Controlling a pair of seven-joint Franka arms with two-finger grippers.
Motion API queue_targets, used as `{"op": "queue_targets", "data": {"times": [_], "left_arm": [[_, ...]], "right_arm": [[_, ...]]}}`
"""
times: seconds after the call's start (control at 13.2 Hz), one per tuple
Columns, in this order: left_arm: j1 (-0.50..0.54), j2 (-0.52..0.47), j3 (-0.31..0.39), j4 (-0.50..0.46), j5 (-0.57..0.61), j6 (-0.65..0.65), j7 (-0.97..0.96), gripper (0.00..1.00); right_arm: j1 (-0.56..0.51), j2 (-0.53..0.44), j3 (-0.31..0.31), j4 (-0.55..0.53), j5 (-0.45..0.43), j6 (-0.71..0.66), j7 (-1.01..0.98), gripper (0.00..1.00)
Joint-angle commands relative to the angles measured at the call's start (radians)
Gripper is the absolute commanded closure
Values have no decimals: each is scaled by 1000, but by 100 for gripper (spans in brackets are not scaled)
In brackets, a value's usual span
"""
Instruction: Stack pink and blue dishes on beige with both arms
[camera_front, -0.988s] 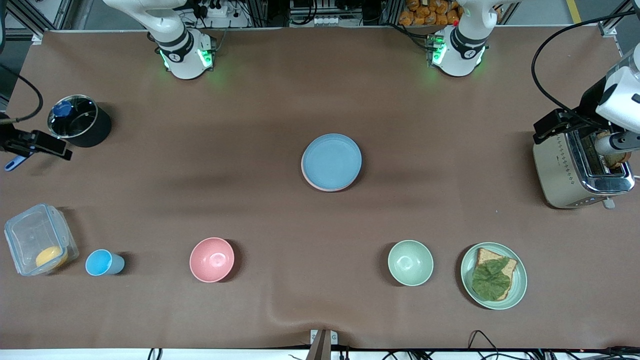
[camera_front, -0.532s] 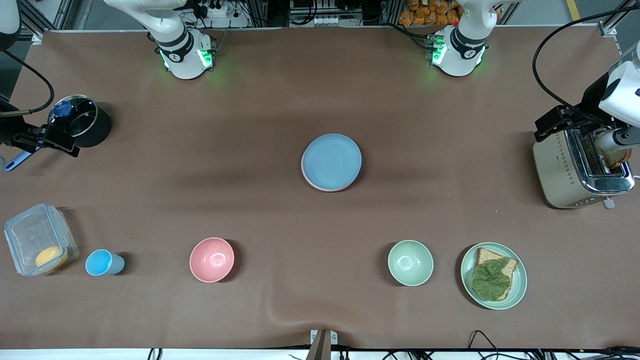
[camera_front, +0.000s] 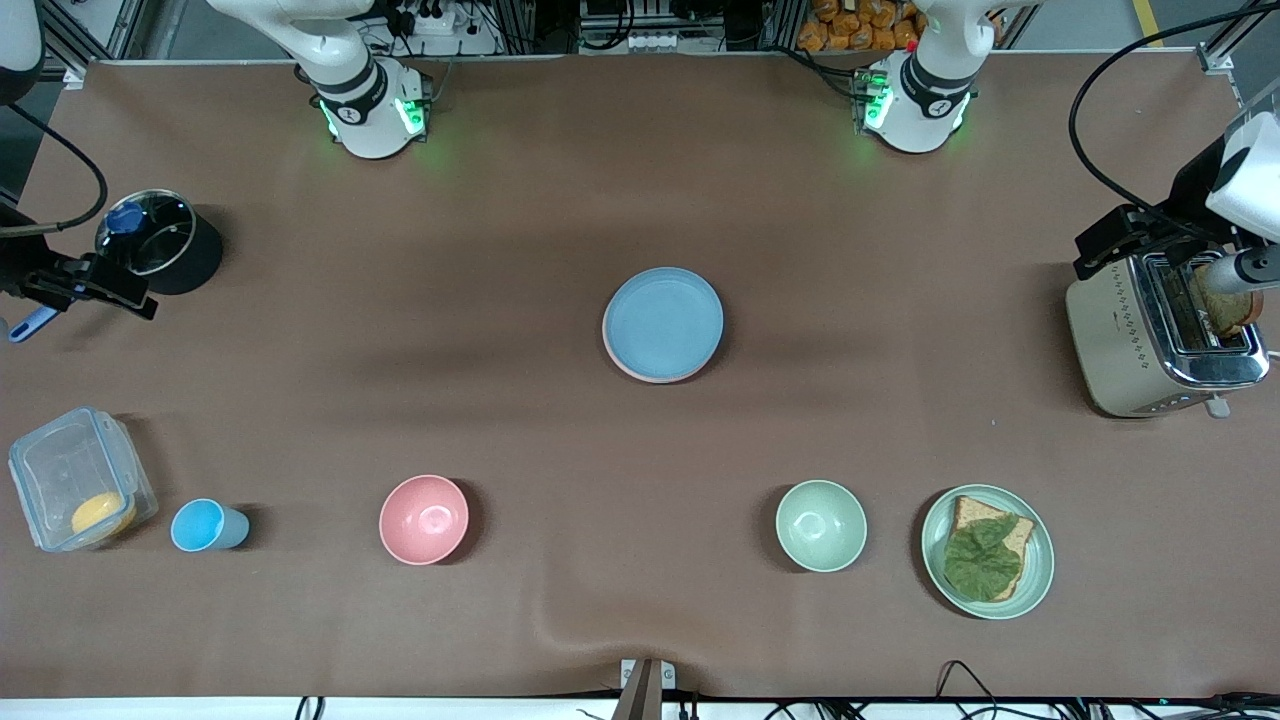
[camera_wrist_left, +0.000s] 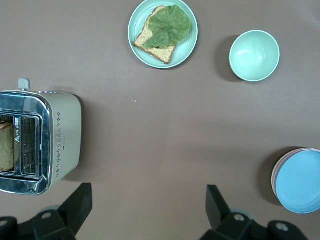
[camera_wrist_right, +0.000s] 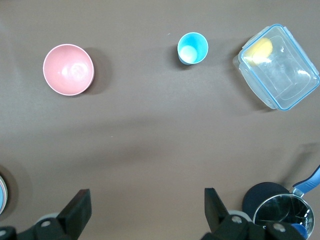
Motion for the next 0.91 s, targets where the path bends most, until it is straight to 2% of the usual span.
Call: {"op": "queue_targets", "data": {"times": [0.0, 0.84], "left_arm": [[5, -22, -1, -6, -23, -12, 24, 0], [2, -22, -7, -8, -26, -14, 23, 0]], "right_arm": [[-18, -8, 23, -7, -21, 8, 21, 0], [-18, -9, 21, -7, -19, 3, 25, 0]]}}
